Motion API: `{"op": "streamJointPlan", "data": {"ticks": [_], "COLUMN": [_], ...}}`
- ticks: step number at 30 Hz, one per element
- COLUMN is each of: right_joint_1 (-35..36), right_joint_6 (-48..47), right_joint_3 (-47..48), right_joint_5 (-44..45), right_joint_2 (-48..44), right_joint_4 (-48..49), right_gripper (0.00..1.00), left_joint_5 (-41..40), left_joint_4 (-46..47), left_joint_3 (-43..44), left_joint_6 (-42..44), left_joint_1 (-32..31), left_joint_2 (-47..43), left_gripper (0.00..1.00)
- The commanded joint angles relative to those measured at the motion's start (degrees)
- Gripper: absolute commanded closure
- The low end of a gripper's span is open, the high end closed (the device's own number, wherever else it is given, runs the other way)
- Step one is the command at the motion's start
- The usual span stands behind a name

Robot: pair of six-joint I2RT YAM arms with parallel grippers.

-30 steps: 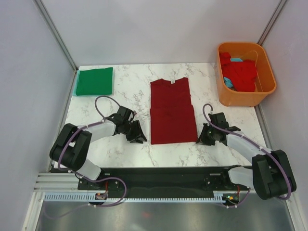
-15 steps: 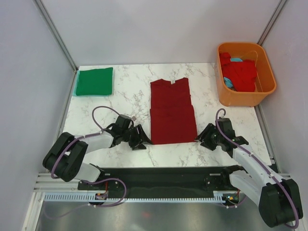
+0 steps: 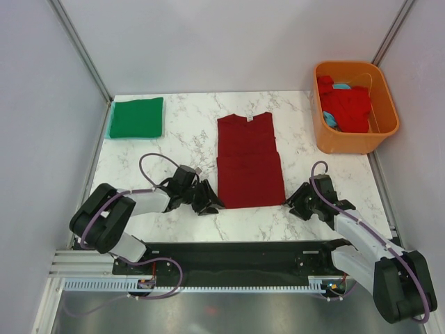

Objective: Fold and stack the t-shirts
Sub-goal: Fold the tshirt

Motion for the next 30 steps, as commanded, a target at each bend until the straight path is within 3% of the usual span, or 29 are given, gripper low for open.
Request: {"op": "streamJointPlan", "data": {"ticks": [1, 10, 13, 16, 19, 20, 30], "right_joint_1": [-0.03, -0.03, -0.03, -0.03, -0.11, -0.03, -0.03], "right_joint_6": [1.71, 2.68, 2.59, 2.68, 1.64, 1.10, -4.26], "right_joint_3": [-1.14, -3.34, -3.69, -4.56, -4.74, -4.48, -0.26], "right_joint_5": [2.28, 3.59, 3.94, 4.56, 4.38, 4.30, 3.34], "right_joint_2": [0.39, 1.18, 1.71, 2.32, 2.85, 2.94, -13.75], "right_joint_4": [3.00, 6.44, 6.88, 8.45, 9.86, 9.60, -6.11], "right_gripper": [0.49, 0.52, 0.59, 0.67, 0.89, 1.00, 1.00], "left_joint_5": [-5.14, -7.25, -7.60, -8.22, -8.13, -7.79, -6.21], "left_joint_4": [-0.39, -0.22, -0.22, -0.31, -0.31, -0.65, -9.36], "left_joint_3": [0.80, 1.33, 1.06, 1.15, 1.68, 1.85, 2.12], "left_joint_6": [-1.05, -1.22, -1.14, -0.70, 0.18, 0.36, 1.94], "left_joint_1": [-0.40, -0.75, -0.84, -0.84, -0.84, -0.84, -0.84], "left_joint_2": [2.81, 5.45, 5.71, 5.45, 4.84, 4.58, -11.06], "left_gripper": [0.50, 0.57, 0.64, 0.73, 0.87, 0.98, 0.98]}}
